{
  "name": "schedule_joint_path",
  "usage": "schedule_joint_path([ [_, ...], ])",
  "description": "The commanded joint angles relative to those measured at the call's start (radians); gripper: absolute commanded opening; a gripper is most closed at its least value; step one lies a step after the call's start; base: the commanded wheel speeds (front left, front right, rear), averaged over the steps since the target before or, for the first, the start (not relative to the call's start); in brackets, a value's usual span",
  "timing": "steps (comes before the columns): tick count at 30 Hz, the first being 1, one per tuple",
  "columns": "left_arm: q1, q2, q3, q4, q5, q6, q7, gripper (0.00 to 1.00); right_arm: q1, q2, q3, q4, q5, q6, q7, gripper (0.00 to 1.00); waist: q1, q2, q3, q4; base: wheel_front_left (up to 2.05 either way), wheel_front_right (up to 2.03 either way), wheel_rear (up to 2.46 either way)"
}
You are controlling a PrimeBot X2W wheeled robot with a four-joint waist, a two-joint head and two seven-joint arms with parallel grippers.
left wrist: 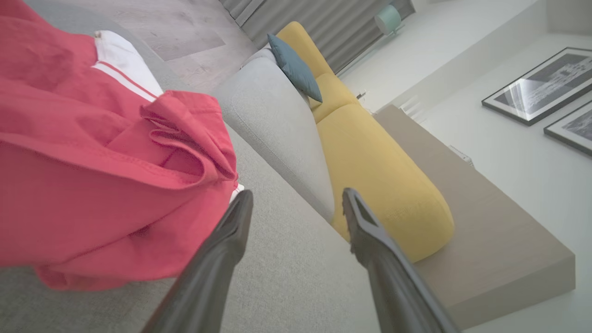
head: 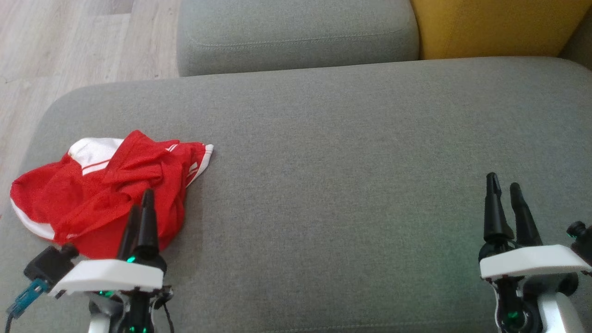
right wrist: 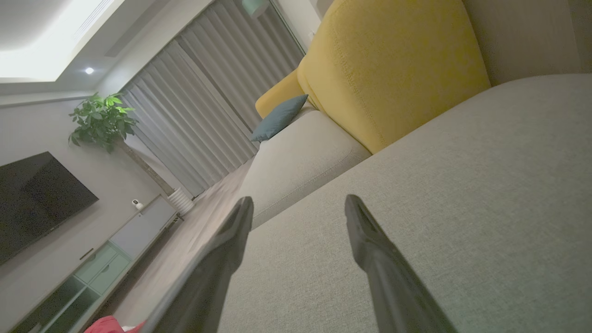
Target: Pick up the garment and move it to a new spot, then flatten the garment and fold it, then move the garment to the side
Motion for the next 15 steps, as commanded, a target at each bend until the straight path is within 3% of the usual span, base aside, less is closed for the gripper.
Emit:
schedule_joint_path([
  [1,-0.026,0.014,0.008,-0.047,0.029,0.002,-0.010,1.00,-0.040,-0.006,0.015,-0.047,-0.035,0.002,-0.014,1.00,0.0000,-0.0001,0.000,0.000,0.00,0.00,0.00],
  [15,-0.022,0.017,-0.049,-0.067,0.271,0.050,-0.051,1.00,-0.040,-0.007,0.032,-0.054,-0.258,0.003,-0.055,1.00,0.0000,-0.0001,-0.006,-0.002,0.00,0.00,0.00],
])
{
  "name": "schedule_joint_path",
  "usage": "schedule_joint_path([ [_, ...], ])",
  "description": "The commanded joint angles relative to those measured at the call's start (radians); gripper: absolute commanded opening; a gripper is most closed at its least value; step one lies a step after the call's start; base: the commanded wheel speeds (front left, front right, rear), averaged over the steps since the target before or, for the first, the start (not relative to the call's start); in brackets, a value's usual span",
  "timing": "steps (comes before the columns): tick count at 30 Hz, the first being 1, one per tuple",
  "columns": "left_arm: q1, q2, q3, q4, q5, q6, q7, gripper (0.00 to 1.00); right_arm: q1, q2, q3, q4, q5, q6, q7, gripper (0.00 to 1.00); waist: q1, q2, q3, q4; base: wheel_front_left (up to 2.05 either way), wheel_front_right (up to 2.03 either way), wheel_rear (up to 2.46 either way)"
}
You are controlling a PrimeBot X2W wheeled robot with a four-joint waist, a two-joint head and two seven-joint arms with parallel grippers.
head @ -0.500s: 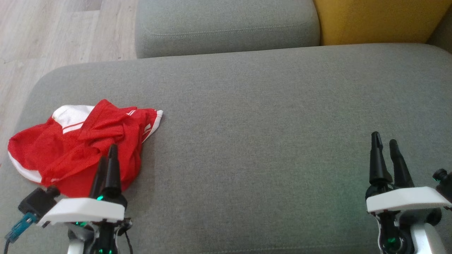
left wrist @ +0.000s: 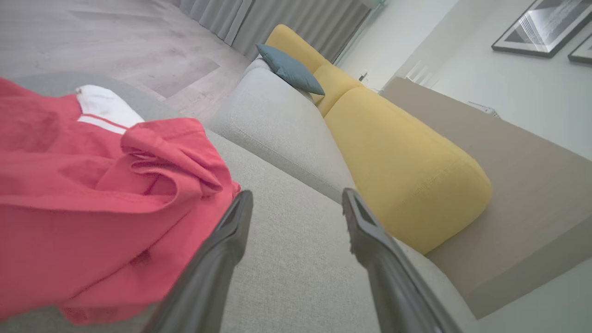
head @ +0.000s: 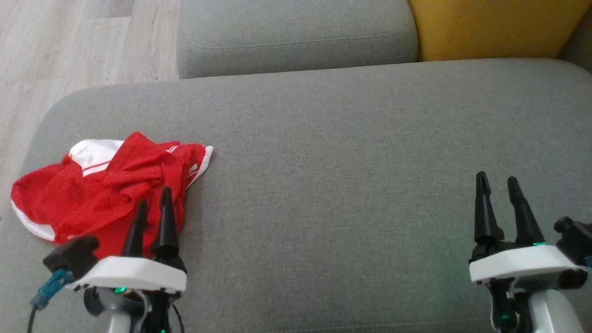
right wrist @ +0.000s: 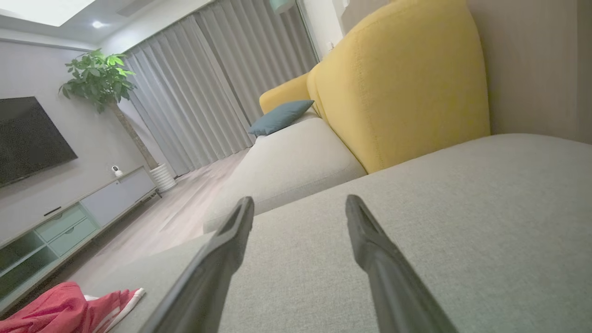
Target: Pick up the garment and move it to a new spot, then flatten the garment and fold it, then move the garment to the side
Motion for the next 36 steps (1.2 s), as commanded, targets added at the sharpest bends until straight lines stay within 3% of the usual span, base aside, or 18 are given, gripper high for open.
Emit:
schedule_joint_path([
  [1,-0.022,0.015,0.002,-0.044,0.054,0.008,-0.013,1.00,-0.040,-0.007,0.023,-0.057,-0.036,0.003,-0.017,1.00,0.0000,0.0000,-0.001,0.001,0.00,0.00,0.00],
  [13,-0.015,0.045,-0.081,-0.058,0.254,0.055,-0.048,1.00,-0.011,-0.008,0.049,-0.077,-0.191,0.003,-0.053,1.00,0.0000,0.0000,-0.006,0.001,0.00,0.00,0.00],
  [24,-0.025,0.097,-0.174,-0.063,0.415,0.140,-0.081,1.00,-0.008,-0.008,0.071,-0.085,-0.362,0.003,-0.085,1.00,0.0000,0.0000,-0.005,-0.009,0.00,0.00,0.00],
  [36,-0.025,0.100,-0.217,-0.124,0.472,0.193,-0.113,1.00,0.000,-0.009,0.101,-0.124,-0.439,0.004,-0.118,1.00,0.0000,0.0000,-0.006,-0.005,0.00,0.00,0.00],
])
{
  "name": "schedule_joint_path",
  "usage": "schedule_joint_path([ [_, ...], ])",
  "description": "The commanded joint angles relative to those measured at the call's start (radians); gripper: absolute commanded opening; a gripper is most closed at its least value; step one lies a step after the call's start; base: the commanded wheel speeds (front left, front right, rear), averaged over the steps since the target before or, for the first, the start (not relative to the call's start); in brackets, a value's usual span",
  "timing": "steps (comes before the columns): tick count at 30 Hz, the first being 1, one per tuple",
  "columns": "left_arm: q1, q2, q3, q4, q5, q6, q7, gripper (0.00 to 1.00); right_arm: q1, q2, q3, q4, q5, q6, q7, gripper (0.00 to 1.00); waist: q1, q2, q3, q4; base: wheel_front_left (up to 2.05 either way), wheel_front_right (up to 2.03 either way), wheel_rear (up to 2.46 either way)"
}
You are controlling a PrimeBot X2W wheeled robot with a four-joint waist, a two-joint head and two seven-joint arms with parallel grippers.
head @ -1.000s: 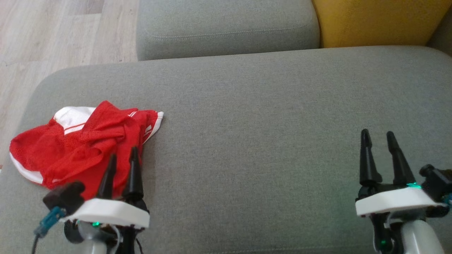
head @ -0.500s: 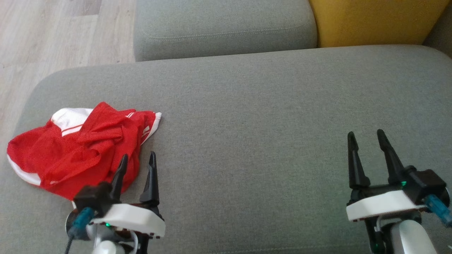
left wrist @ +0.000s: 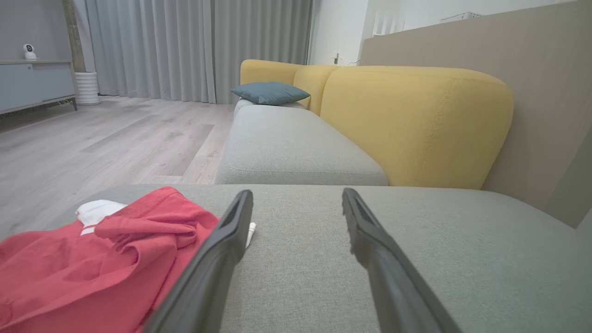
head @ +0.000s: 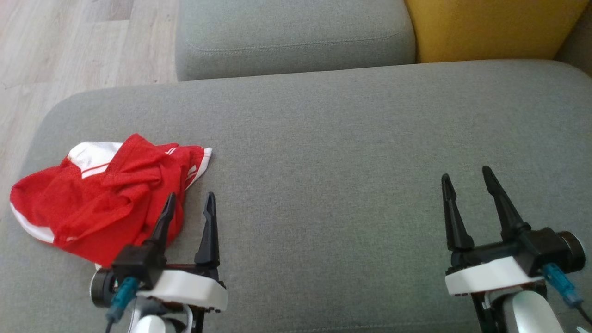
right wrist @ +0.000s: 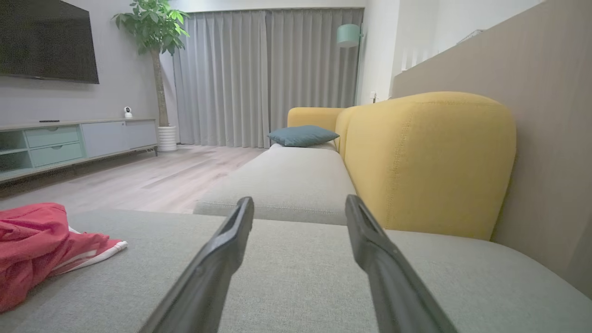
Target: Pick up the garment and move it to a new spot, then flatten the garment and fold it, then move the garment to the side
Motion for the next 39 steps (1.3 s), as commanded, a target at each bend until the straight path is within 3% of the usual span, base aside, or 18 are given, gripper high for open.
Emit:
schedule_joint_path([
  [1,-0.032,-0.006,0.044,-0.044,-0.004,-0.009,-0.017,1.00,-0.021,-0.008,0.022,-0.038,-0.008,0.004,-0.017,1.00,0.0000,0.0000,-0.001,0.002,0.00,0.00,0.00],
  [6,-0.006,-0.046,0.106,-0.036,-0.055,-0.085,-0.032,1.00,-0.010,-0.008,-0.010,-0.023,0.093,0.004,-0.032,1.00,0.0000,0.0000,-0.005,0.008,0.00,0.00,0.00],
  [14,0.024,-0.072,0.163,-0.006,-0.023,-0.168,-0.055,1.00,-0.001,-0.009,-0.022,0.039,0.198,0.004,-0.055,1.00,0.0000,0.0000,-0.010,0.005,0.00,0.00,0.00],
  [29,0.014,-0.073,0.158,0.022,-0.053,-0.156,-0.056,1.00,-0.014,-0.009,-0.007,0.081,0.234,0.004,-0.057,1.00,0.0000,0.0000,-0.008,0.007,0.00,0.00,0.00],
  [39,0.016,-0.073,0.164,0.041,-0.049,-0.155,-0.056,1.00,0.002,-0.009,0.018,0.094,0.236,0.004,-0.057,1.00,0.0000,0.0000,-0.024,0.111,0.00,0.00,0.00],
])
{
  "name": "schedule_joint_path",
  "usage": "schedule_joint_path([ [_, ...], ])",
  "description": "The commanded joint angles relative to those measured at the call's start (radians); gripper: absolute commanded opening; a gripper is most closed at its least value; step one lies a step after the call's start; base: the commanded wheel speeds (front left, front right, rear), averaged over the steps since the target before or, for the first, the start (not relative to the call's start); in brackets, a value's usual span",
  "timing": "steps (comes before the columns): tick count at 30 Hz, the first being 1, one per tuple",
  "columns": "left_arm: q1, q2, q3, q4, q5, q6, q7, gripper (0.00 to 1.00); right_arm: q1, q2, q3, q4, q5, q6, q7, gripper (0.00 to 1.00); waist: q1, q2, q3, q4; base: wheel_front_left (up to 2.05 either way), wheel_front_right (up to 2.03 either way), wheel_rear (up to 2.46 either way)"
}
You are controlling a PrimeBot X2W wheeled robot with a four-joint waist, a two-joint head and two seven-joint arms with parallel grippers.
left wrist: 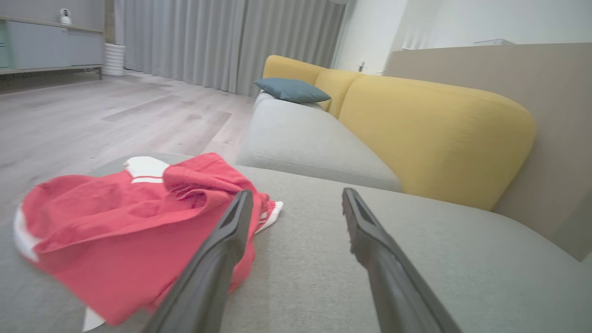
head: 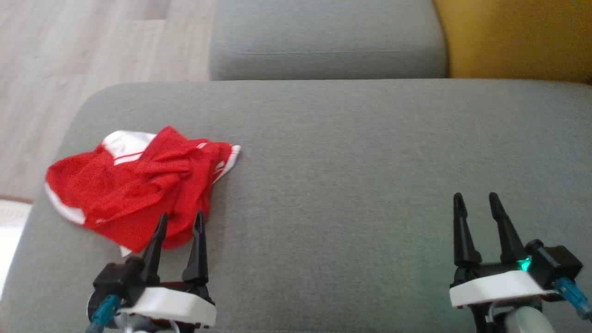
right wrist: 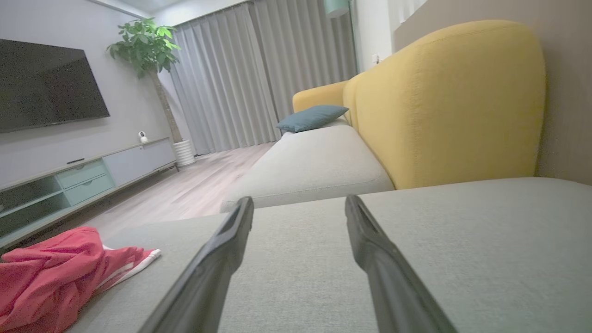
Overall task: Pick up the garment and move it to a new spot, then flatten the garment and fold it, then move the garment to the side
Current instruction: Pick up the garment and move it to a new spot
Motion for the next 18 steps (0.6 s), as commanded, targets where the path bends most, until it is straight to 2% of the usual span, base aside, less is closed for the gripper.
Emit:
schedule_joint_path([
  [1,-0.043,-0.005,0.039,-0.028,0.004,0.007,-0.012,1.00,-0.019,-0.009,0.031,-0.030,0.008,0.004,-0.011,1.00,0.0000,-0.0001,-0.008,0.044,0.00,0.00,0.00],
  [11,-0.024,-0.005,0.101,-0.033,0.033,0.004,-0.012,1.00,-0.001,-0.009,0.073,-0.018,0.031,0.004,-0.011,1.00,0.0000,-0.0001,-0.023,0.201,0.00,0.00,0.00],
  [18,-0.015,-0.005,0.129,-0.035,0.045,-0.006,-0.012,1.00,0.008,-0.009,0.082,-0.011,0.041,0.004,-0.011,1.00,0.0000,-0.0001,-0.030,0.271,0.00,0.00,0.00],
])
